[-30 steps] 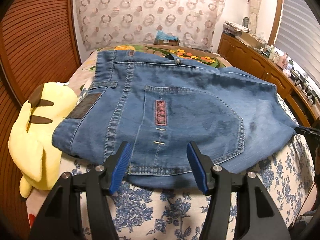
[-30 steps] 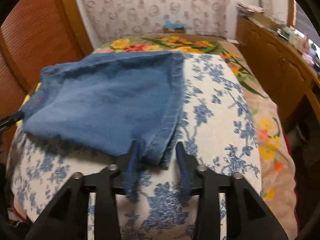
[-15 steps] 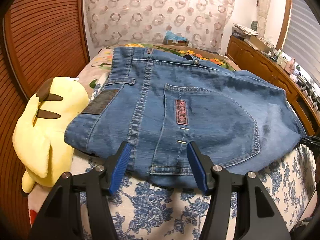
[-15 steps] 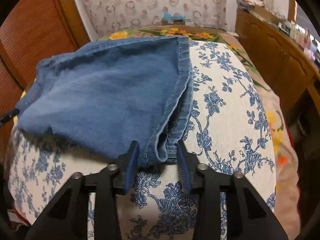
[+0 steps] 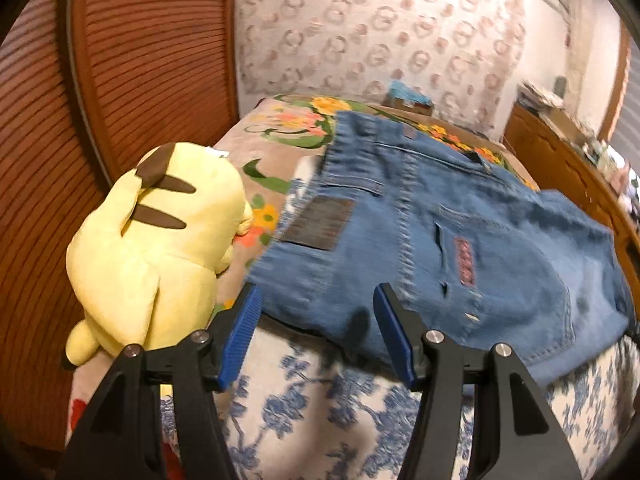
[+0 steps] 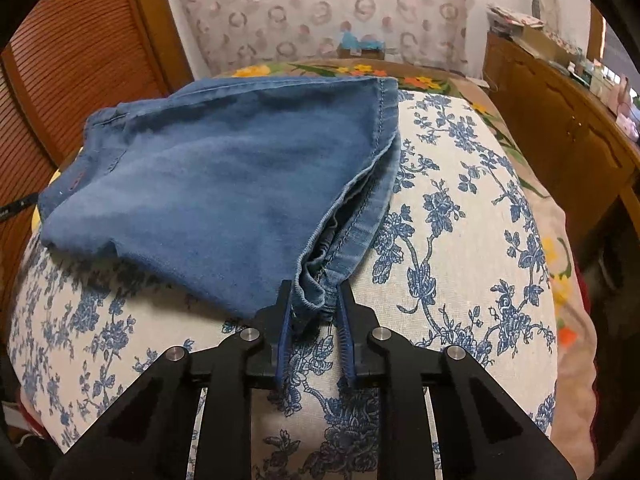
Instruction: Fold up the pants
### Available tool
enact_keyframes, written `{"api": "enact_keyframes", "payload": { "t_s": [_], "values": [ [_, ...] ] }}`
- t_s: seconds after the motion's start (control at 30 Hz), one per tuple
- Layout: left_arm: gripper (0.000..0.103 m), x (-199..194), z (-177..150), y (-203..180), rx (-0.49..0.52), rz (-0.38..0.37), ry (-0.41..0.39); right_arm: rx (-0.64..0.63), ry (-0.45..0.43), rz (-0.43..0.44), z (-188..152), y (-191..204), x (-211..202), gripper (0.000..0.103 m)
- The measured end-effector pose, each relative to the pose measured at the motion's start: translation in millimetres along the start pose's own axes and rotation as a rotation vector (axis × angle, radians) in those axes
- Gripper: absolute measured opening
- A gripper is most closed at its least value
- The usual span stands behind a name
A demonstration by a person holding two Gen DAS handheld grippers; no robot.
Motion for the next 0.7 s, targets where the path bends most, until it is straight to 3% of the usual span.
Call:
{"api": "enact_keyframes", "payload": {
  "t_s": [0.27, 0.47, 0.63, 0.67, 0.7],
  "values": [
    [0.058, 16, 11, 26, -0.084, 0.016, 0.014, -0.001, -0.017, 0.015, -1, -1, -1, 0.018],
    [0.058, 37, 4, 31, -0.081, 0.044, 0.073, -0.009, -0.02, 0.016, -1, -2, -2, 0.018],
    [0.058, 40, 3, 31, -0.093, 0.03, 0.075, -0.018, -0.021, 0.012, -1, -1, -2, 0.018],
    [0.058, 41, 2, 29, -0.088, 0.012, 0.075, -0.019, -0.021, 0.013, -1, -1, -2, 0.018],
    [0.049, 41, 2, 27, -0.085, -0.004, 0.078, -0.017, -0.022, 0.017, 0, -1, -2, 0.018]
  ]
}}
Point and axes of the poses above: each gripper's, at about its wrist camera, not at the fingertips, and x roughly the way its jaws point, y to its left, z to its top, the point moved 6 cm from there along x, roughly the way its jaws point, and after that the axes turned 5 degrees about y, right-handed, at the moved point
